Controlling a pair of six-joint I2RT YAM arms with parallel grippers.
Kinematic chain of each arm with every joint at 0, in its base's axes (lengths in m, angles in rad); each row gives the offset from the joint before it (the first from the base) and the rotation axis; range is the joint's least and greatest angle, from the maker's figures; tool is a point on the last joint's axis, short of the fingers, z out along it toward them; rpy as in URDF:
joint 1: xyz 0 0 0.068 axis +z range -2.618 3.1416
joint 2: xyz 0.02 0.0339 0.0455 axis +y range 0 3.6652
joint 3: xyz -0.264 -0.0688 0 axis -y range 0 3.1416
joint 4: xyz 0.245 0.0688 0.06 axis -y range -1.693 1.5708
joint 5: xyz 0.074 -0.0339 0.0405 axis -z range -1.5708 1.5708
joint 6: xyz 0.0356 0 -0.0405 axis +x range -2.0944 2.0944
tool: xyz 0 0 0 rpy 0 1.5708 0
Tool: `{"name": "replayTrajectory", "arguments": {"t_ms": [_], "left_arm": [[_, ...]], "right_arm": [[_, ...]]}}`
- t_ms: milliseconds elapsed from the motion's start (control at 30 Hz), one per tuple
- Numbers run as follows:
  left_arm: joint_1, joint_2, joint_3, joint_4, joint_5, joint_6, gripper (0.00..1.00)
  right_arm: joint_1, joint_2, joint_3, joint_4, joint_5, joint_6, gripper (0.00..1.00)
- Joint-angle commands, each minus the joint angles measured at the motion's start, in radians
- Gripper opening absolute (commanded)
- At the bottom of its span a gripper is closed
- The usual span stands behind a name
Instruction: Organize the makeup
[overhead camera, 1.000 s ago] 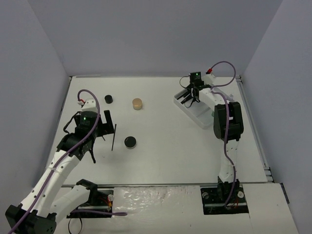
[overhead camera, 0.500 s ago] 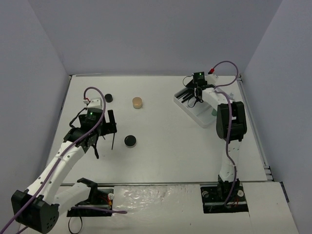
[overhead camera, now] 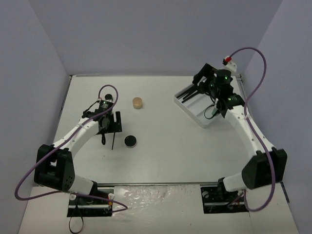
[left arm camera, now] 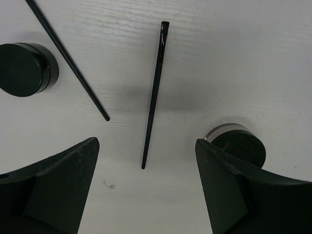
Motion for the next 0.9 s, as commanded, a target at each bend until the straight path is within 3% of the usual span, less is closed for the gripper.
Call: {"name": "replayTrajectory", "arguments": {"t_ms": [0,233,567,867], "left_arm": [[0.018,0.100,0.103,0.024,0.048,0.032,0.72],[0.035,0.253,0.169,0.036,0.068,0.056,0.45],[0.038,0.351,0.206,0.041,0.046,0.080,0.37],[0.037,0.386,0.167,0.058,0.069,0.045,0.17]], "right_arm": [[-0.002,-0.210,-0.127,0.018,-0.120,-0.129,1.00],[-0.002,-0.392,-0.270,0.002,-0.217,-0.127,1.00],[-0.002,-0.437,-0.325,-0.003,-0.248,-0.142,1.00],[-0.001,-0.413,-0.318,-0.003,-0.296,-0.179,1.00]]}}
